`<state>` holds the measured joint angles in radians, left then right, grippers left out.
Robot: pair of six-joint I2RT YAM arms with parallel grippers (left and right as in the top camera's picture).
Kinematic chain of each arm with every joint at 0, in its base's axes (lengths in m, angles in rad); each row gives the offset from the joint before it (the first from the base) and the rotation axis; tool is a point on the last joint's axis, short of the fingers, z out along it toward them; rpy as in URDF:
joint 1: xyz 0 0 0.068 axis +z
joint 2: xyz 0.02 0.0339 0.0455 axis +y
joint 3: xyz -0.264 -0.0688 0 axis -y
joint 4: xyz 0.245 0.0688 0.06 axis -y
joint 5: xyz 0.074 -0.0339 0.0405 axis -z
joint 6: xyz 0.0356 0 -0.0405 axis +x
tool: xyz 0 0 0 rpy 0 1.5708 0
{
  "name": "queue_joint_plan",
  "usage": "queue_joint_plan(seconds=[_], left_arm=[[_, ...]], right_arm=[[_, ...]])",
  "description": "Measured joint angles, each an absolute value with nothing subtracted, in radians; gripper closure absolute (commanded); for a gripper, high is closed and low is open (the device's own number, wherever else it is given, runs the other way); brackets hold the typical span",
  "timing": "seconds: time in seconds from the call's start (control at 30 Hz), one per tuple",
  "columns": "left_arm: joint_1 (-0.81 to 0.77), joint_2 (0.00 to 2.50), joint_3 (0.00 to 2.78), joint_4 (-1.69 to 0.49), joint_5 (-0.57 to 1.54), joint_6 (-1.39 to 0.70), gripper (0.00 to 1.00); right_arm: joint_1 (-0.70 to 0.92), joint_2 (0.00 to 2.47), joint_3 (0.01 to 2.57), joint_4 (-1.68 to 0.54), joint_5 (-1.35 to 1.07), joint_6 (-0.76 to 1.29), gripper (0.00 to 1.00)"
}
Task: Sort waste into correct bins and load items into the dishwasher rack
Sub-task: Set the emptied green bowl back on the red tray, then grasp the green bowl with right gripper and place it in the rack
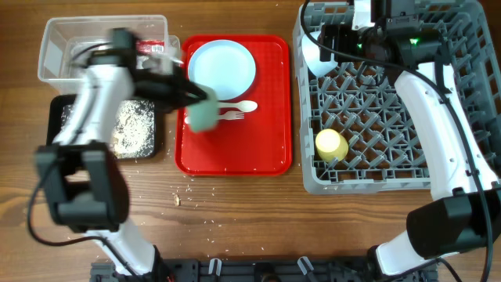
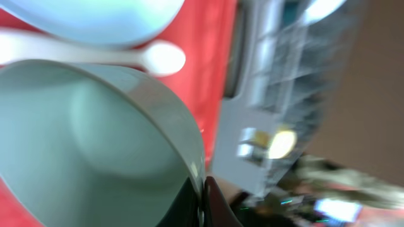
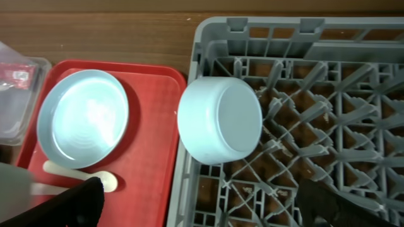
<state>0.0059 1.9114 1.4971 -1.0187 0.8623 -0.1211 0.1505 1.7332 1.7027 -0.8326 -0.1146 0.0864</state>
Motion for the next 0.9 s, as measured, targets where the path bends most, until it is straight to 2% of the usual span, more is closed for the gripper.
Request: queue_joint_plan(seconds=[0.07, 0.1, 0.17, 0.23, 0.27, 0.33, 0.43, 0.53, 0.63, 0.8, 0.9], left_arm=[[-0.138, 1.913, 1.497, -1.003, 0.688, -0.195, 0.96], [-0.22, 1.913, 1.497, -0.994, 0.543, -0.239, 0.94], [-0.315, 1.913, 1.497, -0.994, 0.402, -0.282, 0.88], [-0.447, 1.913, 1.497, -0.983, 0.212, -0.329, 0.64], [-0.489, 1.913, 1.497, -0.976, 0.162, -0.346, 0.56], [-0.544, 1.913, 1.497, -0.946, 0.086, -0.355, 0.45], [-0.578, 1.913, 1.497, -0.915, 0.035, -0.379, 0.4], [-0.519, 1.911, 1.531, -0.971, 0.013, -0.389, 0.37], [-0.363, 1.869, 1.57, -0.984, 0.007, -0.41, 0.31], [-0.05, 1.773, 1.584, -0.984, 0.062, -0.435, 0.29], [0.048, 1.773, 1.584, -0.989, 0.116, -0.44, 0.26]], right_arm=[[0.15, 1.733, 1.703, -0.834, -0.128, 0.086, 0.01], [0.15, 1.733, 1.703, -0.834, -0.133, 0.086, 0.01], [0.15, 1.733, 1.703, -0.834, -0.136, 0.087, 0.01], [0.15, 1.733, 1.703, -0.835, -0.139, 0.091, 0.01], [0.15, 1.733, 1.703, -0.835, -0.139, 0.091, 0.01], [0.15, 1.733, 1.703, -0.84, -0.139, 0.091, 0.01], [0.15, 1.733, 1.703, -0.85, -0.142, 0.091, 0.01], [0.151, 1.734, 1.703, -0.846, -0.212, 0.094, 0.04], [0.175, 1.747, 1.703, -0.818, -0.294, 0.097, 0.04], [0.375, 1.906, 1.703, -0.812, -0.361, 0.083, 0.04], [0.519, 2.005, 1.703, -0.854, -0.322, 0.033, 0.06]])
